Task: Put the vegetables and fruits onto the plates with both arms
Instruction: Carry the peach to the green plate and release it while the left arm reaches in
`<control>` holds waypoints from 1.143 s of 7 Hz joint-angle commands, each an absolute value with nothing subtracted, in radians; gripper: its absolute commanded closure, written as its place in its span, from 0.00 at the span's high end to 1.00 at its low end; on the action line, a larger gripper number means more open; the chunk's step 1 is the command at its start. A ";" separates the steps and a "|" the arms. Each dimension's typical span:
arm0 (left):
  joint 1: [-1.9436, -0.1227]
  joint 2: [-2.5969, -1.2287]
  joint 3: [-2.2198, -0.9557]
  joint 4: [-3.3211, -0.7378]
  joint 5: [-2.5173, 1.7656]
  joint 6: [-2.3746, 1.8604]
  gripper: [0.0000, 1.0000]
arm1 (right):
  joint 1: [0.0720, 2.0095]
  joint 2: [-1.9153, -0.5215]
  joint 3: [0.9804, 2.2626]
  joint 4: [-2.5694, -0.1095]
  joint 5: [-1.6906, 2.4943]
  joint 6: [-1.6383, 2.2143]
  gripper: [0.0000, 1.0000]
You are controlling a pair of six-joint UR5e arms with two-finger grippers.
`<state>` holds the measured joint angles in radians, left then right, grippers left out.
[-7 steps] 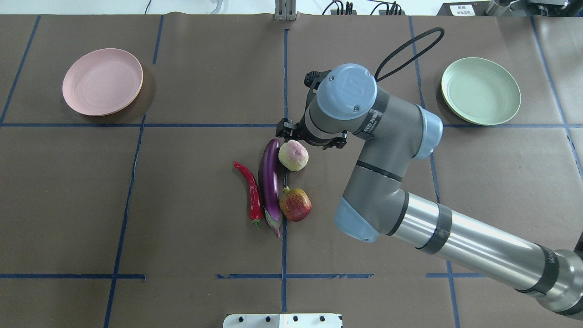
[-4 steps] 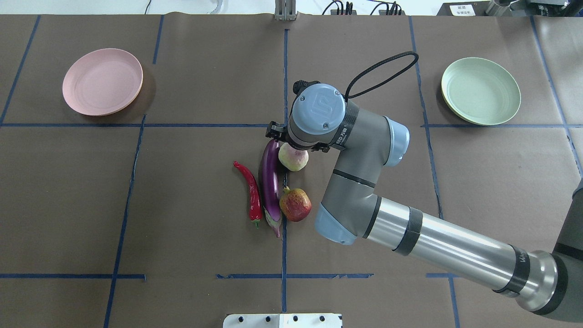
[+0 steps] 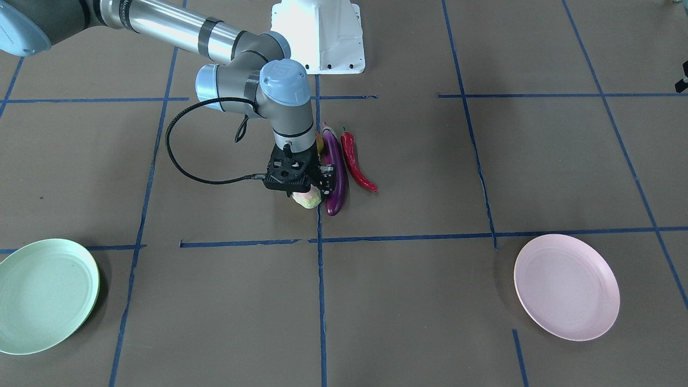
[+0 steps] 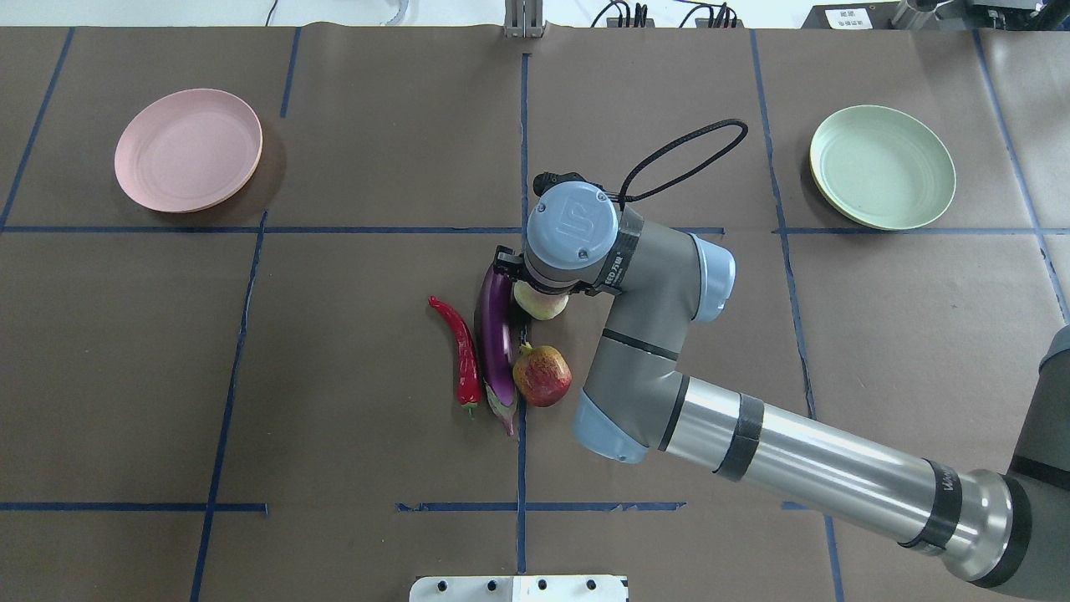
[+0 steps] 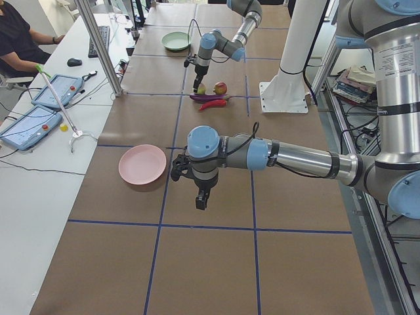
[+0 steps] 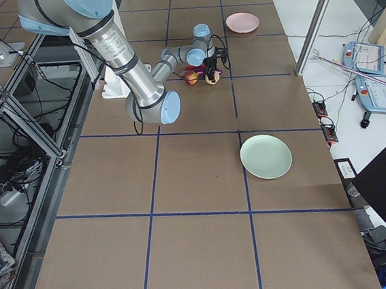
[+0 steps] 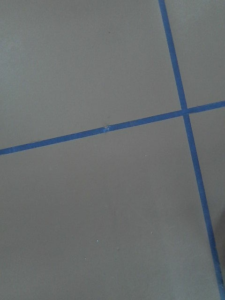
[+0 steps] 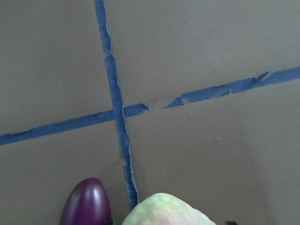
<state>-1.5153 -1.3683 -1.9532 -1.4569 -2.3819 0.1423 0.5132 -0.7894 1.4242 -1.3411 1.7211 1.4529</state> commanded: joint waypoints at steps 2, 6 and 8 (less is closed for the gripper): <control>-1.517 -1.347 -1.959 -1.530 -2.384 0.147 1.00 | 0.674 -0.931 1.646 -1.471 1.749 1.157 0.00; -1.387 -1.354 -1.968 -1.668 -2.448 -0.109 1.00 | 1.073 -1.115 1.460 -1.453 1.874 0.382 0.02; -1.190 -1.447 -1.968 -1.886 -2.438 -0.573 1.00 | 1.124 -1.129 1.312 -1.371 1.873 0.281 0.03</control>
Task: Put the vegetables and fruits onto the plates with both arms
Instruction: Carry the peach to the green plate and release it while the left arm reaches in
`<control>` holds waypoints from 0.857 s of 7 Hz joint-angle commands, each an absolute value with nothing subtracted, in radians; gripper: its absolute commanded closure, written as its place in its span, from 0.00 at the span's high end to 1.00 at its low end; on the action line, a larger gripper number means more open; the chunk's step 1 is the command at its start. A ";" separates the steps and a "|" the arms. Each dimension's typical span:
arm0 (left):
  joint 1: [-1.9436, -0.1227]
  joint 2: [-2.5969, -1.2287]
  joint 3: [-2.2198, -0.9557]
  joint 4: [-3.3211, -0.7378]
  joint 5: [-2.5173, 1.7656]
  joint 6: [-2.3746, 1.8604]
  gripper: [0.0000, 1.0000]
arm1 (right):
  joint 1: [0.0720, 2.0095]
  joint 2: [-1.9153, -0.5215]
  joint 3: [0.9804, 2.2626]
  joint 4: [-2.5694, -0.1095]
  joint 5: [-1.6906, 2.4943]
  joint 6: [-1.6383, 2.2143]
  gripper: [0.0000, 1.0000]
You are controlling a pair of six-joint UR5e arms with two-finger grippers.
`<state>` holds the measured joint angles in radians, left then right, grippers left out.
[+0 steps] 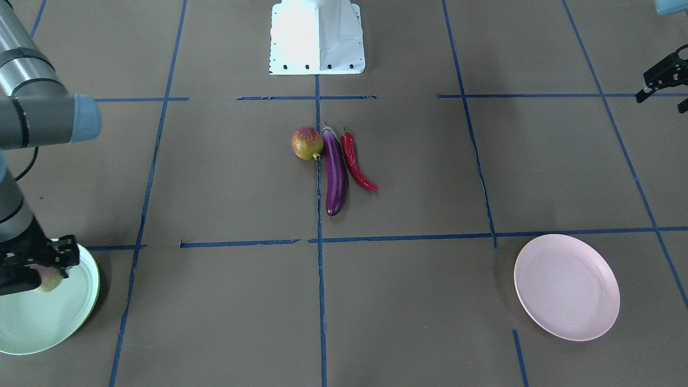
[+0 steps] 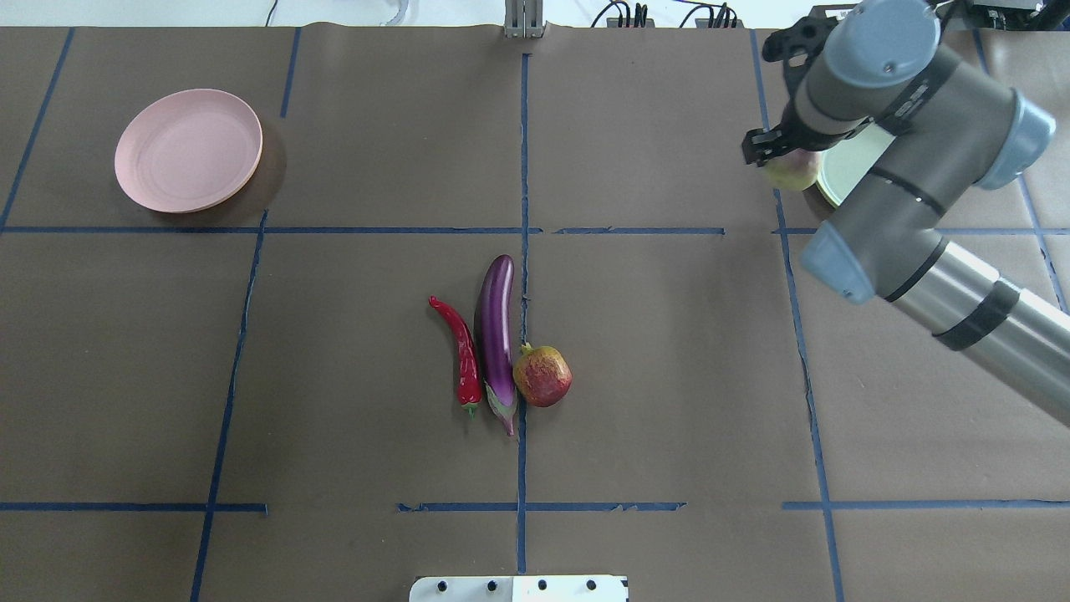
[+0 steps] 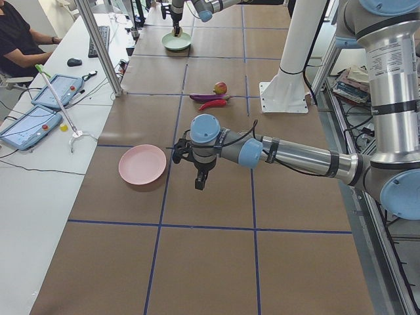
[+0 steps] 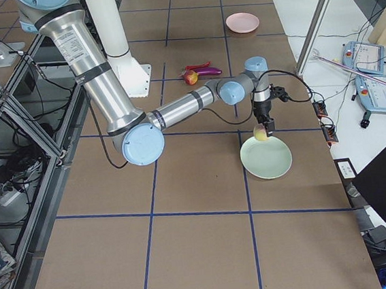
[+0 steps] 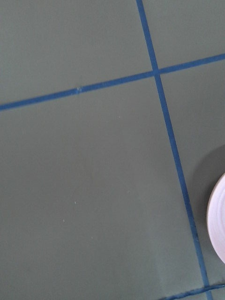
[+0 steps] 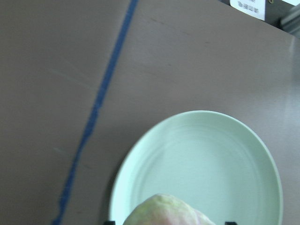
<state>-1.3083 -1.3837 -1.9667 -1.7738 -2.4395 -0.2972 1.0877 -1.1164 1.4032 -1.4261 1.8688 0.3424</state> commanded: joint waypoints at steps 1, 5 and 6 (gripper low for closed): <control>-1.101 -1.557 -1.965 -1.884 -2.434 -0.767 1.00 | 1.124 -1.131 1.230 -1.270 1.873 0.281 0.03; -0.742 -1.994 -1.801 -1.873 -2.178 -1.266 1.00 | 1.127 -1.166 1.195 -1.093 1.914 0.290 1.00; -0.677 -2.107 -1.679 -1.873 -2.086 -1.304 1.00 | 1.164 -1.160 1.203 -1.092 2.001 0.285 1.00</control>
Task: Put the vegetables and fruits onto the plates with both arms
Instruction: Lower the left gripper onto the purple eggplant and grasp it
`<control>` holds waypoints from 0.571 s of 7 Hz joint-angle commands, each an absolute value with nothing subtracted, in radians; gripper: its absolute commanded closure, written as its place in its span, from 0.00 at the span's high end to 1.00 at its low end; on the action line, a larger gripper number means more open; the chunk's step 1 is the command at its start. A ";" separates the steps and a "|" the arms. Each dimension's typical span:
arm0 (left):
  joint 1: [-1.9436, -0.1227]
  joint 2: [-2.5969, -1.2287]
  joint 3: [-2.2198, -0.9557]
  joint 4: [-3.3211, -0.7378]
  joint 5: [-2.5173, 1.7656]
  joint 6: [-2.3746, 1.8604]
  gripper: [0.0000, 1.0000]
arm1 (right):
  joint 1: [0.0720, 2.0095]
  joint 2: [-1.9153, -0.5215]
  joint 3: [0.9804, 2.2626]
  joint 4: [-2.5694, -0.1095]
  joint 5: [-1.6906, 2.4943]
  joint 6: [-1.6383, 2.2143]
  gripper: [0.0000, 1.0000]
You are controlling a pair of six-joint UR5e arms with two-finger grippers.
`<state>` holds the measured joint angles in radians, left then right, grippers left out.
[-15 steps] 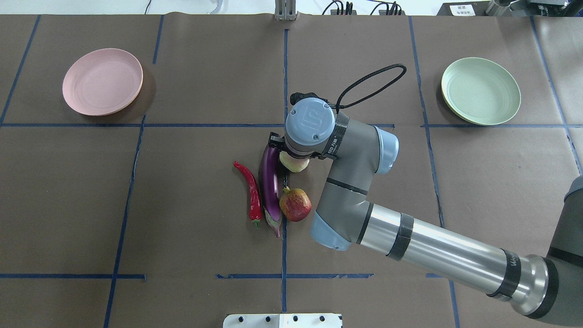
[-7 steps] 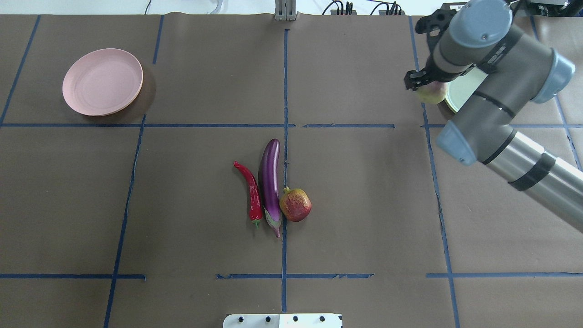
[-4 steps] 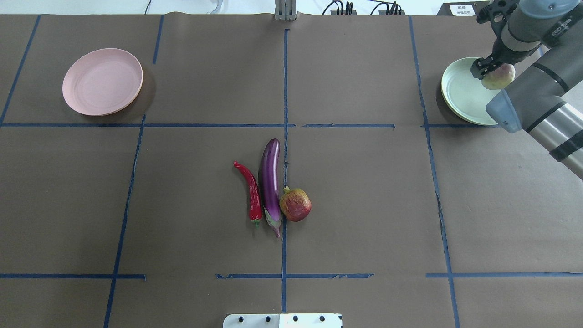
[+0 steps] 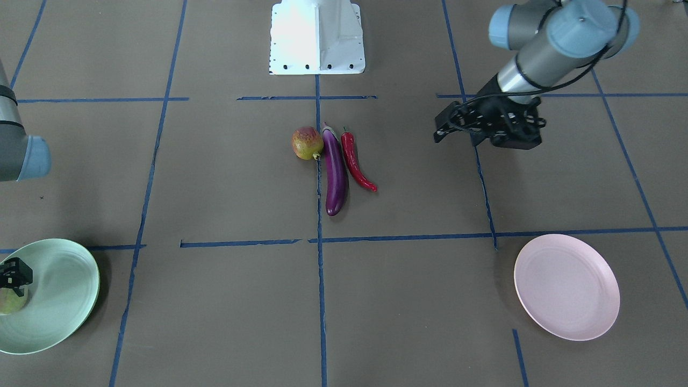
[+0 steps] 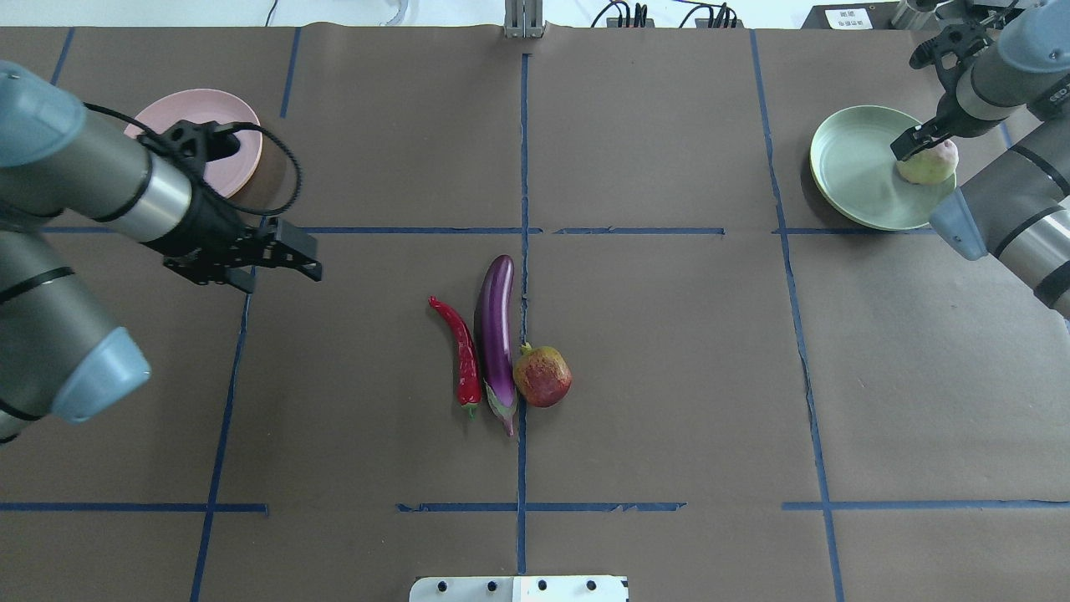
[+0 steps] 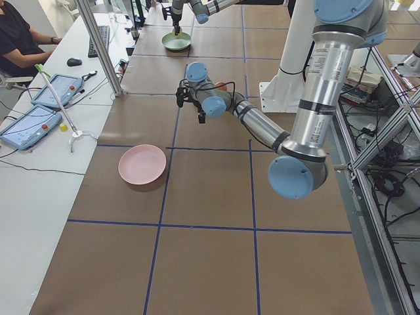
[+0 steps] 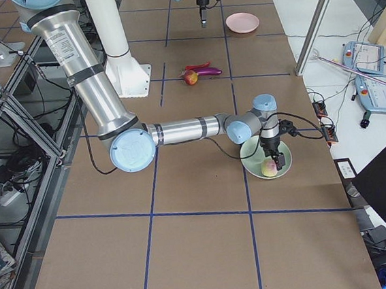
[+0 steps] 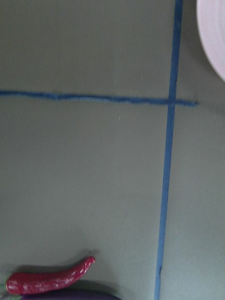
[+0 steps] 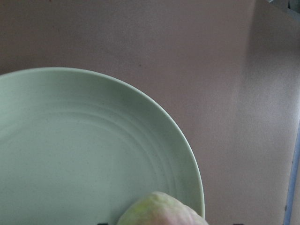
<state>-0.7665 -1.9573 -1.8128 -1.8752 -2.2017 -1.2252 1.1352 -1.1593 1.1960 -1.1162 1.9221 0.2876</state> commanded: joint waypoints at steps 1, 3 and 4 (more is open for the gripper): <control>-0.635 -2.147 -1.617 -1.875 -2.000 -1.304 1.00 | 1.192 -1.155 1.207 -1.091 2.078 0.287 1.00; -0.568 -2.277 -1.495 -1.876 -1.918 -1.349 1.00 | 1.198 -1.172 1.245 -1.094 2.100 0.288 1.00; -0.534 -2.346 -1.398 -1.882 -1.860 -1.371 1.00 | 1.198 -1.175 1.247 -1.092 2.102 0.288 1.00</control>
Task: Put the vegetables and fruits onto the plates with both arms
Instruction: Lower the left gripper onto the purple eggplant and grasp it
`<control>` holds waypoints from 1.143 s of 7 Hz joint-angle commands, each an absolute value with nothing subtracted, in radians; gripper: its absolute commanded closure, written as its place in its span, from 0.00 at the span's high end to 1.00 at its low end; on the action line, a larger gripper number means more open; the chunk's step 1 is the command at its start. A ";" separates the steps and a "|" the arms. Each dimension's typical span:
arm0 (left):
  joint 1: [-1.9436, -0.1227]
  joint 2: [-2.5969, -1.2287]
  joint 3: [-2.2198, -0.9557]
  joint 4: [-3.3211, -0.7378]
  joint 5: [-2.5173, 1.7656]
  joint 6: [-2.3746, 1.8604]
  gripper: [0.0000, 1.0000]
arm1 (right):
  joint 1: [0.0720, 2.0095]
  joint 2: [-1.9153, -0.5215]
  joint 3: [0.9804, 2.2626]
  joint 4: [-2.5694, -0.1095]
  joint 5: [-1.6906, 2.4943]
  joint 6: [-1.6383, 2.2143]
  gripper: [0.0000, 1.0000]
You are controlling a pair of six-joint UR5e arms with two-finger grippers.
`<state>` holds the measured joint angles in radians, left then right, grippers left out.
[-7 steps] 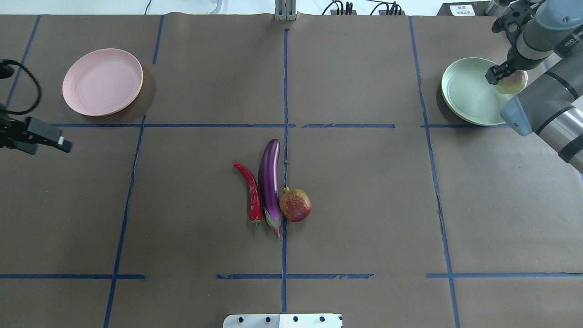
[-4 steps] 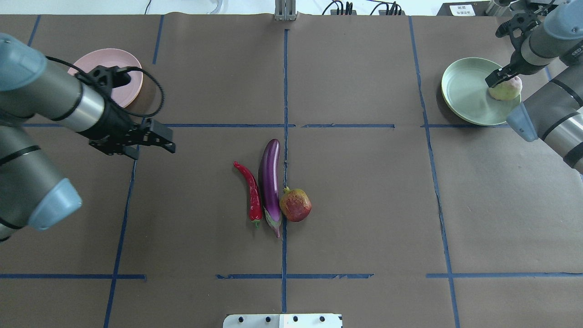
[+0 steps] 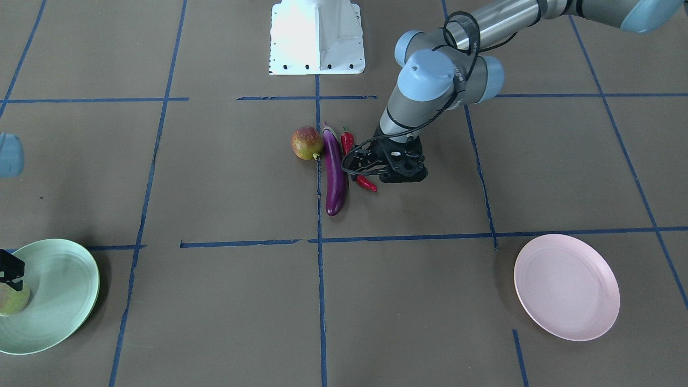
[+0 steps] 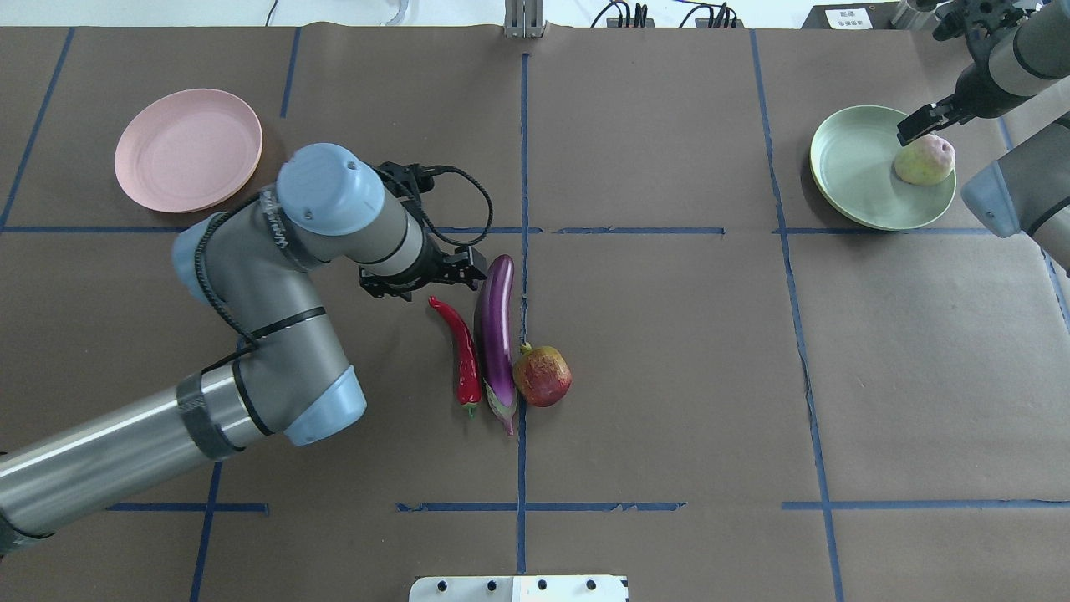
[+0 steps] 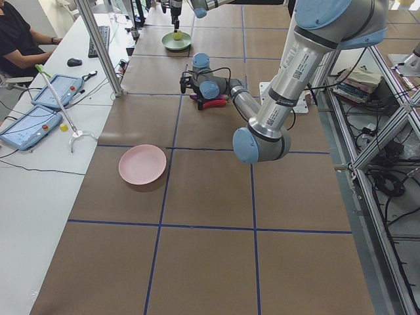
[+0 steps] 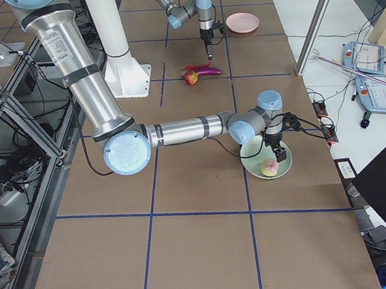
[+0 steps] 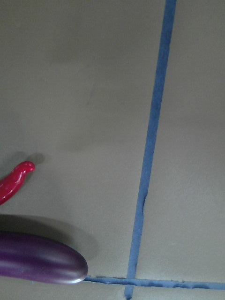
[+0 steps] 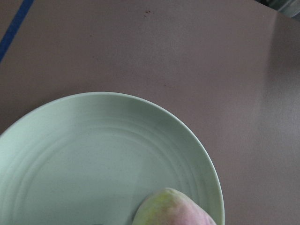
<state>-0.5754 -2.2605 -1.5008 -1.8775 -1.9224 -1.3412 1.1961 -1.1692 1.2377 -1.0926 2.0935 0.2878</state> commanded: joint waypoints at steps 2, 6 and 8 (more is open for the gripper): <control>-0.515 -2.387 -1.355 -1.881 -1.842 -1.371 0.99 | 1.198 -1.181 1.256 -1.092 2.105 0.288 1.00; -0.489 -2.398 -1.339 -1.875 -1.773 -1.378 0.00 | 1.198 -1.186 1.270 -1.092 2.108 0.290 1.00; -0.587 -2.399 -1.367 -1.888 -1.773 -1.499 0.00 | 1.198 -1.209 1.354 -1.100 2.188 0.396 1.00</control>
<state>-0.5335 -2.3989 -1.3545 -1.8837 -1.7731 -1.4099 1.1981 -1.1924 1.3066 -1.0987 2.1392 0.3195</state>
